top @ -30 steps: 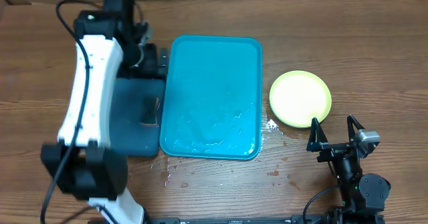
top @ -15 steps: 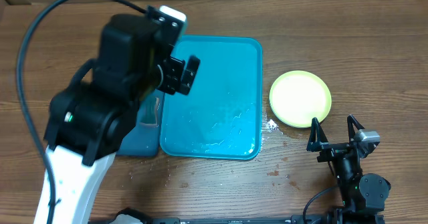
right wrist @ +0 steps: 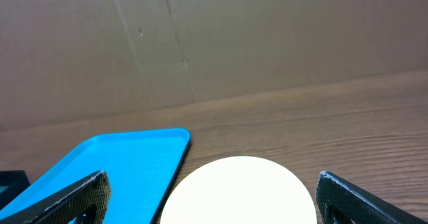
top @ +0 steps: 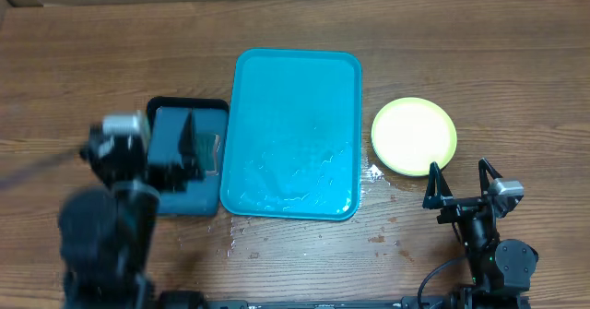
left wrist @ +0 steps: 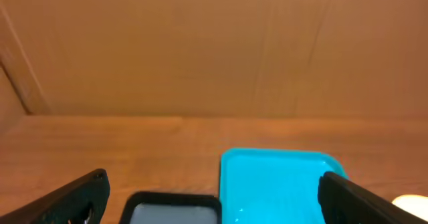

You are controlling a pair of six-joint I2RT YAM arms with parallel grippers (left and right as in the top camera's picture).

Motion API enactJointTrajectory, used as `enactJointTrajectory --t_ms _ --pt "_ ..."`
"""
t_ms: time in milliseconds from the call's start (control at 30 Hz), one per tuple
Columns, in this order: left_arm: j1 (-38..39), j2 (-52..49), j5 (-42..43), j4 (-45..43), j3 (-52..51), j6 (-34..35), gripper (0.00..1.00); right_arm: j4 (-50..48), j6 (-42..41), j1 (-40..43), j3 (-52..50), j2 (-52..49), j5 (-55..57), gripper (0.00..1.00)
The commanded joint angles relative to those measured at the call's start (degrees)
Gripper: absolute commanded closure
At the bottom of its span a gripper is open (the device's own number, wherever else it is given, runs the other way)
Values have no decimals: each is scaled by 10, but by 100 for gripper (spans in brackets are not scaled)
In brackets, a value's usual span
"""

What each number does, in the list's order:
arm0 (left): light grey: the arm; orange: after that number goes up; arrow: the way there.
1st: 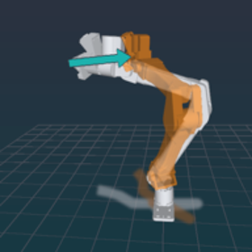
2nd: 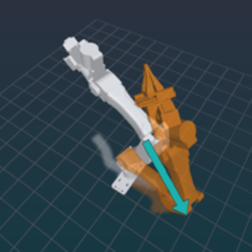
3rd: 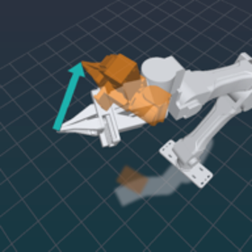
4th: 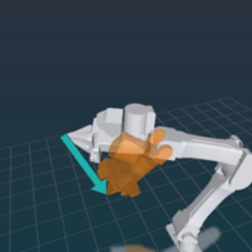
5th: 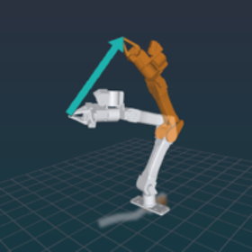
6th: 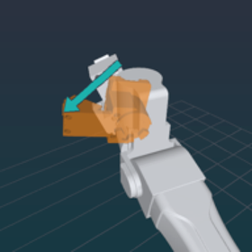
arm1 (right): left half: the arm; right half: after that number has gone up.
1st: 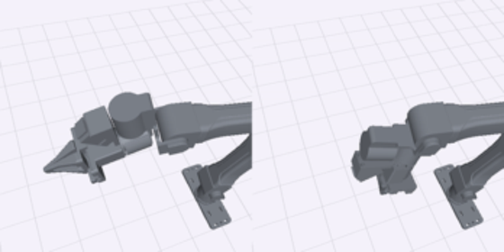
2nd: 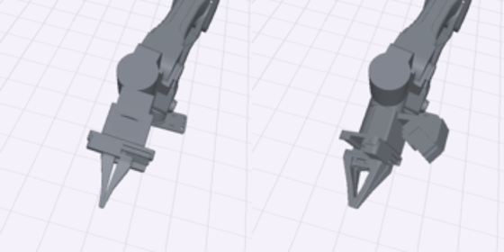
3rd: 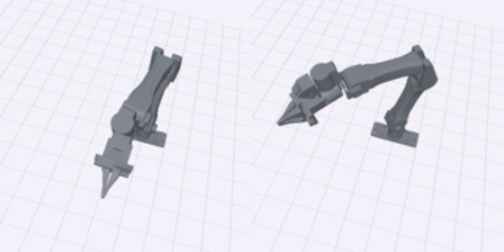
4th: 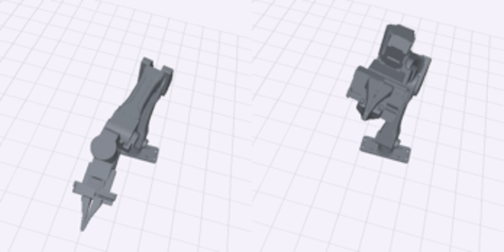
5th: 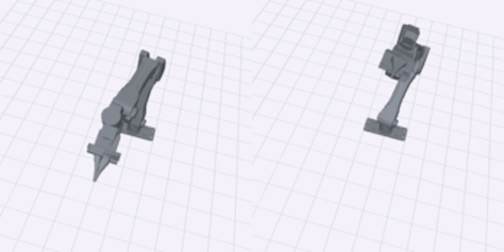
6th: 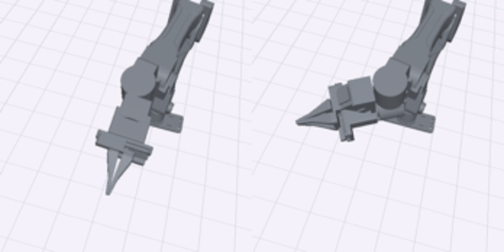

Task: Clean dirty plates on tray and stack at the side

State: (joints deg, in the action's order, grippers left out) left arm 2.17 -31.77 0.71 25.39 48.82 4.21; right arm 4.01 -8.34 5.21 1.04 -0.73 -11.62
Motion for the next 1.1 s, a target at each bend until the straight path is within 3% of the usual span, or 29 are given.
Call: enactJointTrajectory --t_ms 0,300,467,733,1067 --pt "-4 107 17 -48 -126 16 0 -4 -2 0 -6 6 4 0" --pt "-6 313 8 -214 -378 23 0 -4 -2 0 -6 6 4 0" --pt "-11 316 -7 -329 -481 24 0 -4 -2 0 -6 6 4 0" --pt "-39 316 -8 -212 -486 26 0 -4 -2 0 -6 6 4 0" --pt "-39 311 -9 -209 -485 26 0 -4 -2 0 -6 6 4 0"
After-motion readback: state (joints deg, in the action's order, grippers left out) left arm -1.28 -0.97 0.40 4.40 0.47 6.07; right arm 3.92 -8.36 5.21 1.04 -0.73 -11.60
